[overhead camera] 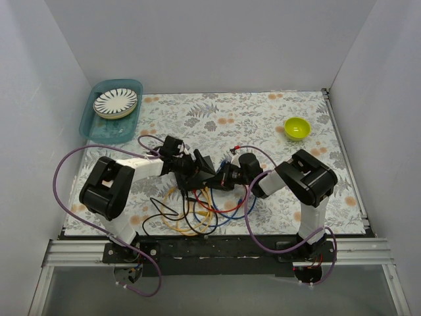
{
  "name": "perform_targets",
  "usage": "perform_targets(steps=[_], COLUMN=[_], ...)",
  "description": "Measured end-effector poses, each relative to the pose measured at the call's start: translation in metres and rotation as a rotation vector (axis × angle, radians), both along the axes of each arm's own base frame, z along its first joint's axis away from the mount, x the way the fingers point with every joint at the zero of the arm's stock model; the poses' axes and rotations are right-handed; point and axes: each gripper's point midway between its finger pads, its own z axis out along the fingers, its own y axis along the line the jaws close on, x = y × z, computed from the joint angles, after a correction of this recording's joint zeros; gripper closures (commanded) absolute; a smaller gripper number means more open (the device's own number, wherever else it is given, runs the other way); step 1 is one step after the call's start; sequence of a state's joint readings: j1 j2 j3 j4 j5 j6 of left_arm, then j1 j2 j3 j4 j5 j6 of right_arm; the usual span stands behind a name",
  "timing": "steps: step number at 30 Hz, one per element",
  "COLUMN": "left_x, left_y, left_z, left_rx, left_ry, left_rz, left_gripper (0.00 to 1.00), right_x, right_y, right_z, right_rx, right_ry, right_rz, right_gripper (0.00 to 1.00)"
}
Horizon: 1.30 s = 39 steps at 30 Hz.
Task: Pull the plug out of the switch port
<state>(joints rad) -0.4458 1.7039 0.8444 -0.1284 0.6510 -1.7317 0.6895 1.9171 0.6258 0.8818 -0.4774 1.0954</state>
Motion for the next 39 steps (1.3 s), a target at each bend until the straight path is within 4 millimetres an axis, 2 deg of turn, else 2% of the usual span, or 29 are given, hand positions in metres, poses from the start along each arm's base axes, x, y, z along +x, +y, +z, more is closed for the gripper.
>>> perform_targets(steps=[4,9,12,16,19,23,25,26,28,31,34,37,39], left_x=[0.002,0.031,0.053,0.077,0.084,0.091,0.097,0.099,0.104,0.105,0.105,0.105,0.104], left_y=[0.001,0.009,0.021,0.039,0.048,0.055,0.055,0.054,0.054,0.054,0.053,0.052,0.052], left_z=[0.001,0.011,0.015,0.017,0.016,0.018,0.024,0.026,0.031,0.033,0.034,0.034,0.033], left_rx=[0.003,0.008,0.038,0.072,0.087,0.095,0.090,0.087,0.081,0.075,0.071,0.066,0.067], left_ry=[0.011,-0.072,-0.141,-0.193,-0.198,-0.206,-0.221,-0.228,-0.245,-0.251,-0.250,-0.248,-0.248], left_rz=[0.003,0.056,0.105,0.175,0.206,0.228,0.233,0.235,0.238,0.238,0.235,0.231,0.229], left_gripper=[0.27,0.26,0.26,0.26,0.26,0.26,0.25,0.25,0.25,0.25,0.25,0.25,0.25], right_x=[-0.003,-0.022,-0.018,-0.002,-0.002,-0.014,-0.024,-0.027,-0.024,-0.017,-0.002,0.020,0.029], right_y=[-0.003,-0.011,-0.016,-0.022,-0.040,-0.076,-0.095,-0.098,-0.102,-0.099,-0.084,-0.052,-0.032], right_z=[0.001,0.010,0.026,0.044,0.038,0.011,-0.005,-0.007,-0.004,0.012,0.033,0.057,0.062], right_rx=[-0.010,-0.065,-0.121,-0.222,-0.327,-0.479,-0.549,-0.555,-0.562,-0.531,-0.470,-0.362,-0.295], right_ry=[-0.012,-0.039,-0.108,-0.199,-0.209,-0.145,-0.100,-0.087,-0.104,-0.164,-0.218,-0.266,-0.271], right_rz=[0.009,0.061,0.068,0.055,0.034,0.003,-0.005,-0.009,-0.024,-0.043,-0.049,-0.030,-0.007], right_gripper=[0.99,0.99,0.99,0.99,0.99,0.99,0.81,0.66,0.58,0.55,0.57,0.60,0.62])
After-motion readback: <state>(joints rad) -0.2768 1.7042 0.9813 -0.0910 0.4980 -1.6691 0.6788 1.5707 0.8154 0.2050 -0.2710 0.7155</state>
